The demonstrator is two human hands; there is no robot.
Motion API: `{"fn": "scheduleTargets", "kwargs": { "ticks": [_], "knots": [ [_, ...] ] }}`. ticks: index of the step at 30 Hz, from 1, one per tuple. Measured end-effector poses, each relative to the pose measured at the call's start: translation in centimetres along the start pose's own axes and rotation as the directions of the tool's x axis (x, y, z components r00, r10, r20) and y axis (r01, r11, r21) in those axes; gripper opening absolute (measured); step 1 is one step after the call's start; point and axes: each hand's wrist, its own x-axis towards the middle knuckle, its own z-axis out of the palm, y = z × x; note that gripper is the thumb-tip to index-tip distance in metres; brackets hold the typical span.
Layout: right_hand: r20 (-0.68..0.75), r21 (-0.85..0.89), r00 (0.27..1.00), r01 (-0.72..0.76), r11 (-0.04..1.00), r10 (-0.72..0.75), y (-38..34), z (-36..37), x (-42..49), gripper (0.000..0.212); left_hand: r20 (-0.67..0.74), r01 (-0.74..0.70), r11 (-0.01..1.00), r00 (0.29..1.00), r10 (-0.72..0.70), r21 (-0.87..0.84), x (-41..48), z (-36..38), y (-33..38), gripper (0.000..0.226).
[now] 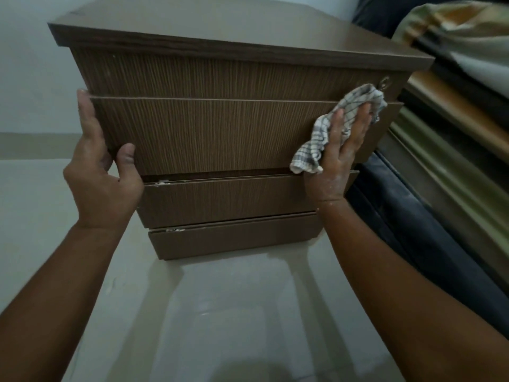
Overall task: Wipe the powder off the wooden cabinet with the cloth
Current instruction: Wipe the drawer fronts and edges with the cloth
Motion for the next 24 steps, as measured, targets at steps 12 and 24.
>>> {"fn": "scheduleTargets", "kwargs": {
  "ticks": [12,24],
  "knots": [
    [0.166,0.185,0.672,-0.740,0.647,0.722,3.6,-2.5,-0.1,0.067,-0.028,0.038,0.997,0.999,-0.040,-0.063,-0.3,0.7,-0.6,0.068],
    [0.219,0.193,0.662,-0.749,0.634,0.717,1.1,-1.6,2.4,0.086,-0.108,0.305,0.952,0.947,-0.303,0.005,-4.3,-1.3,-1.6,0.010]
  ]
}}
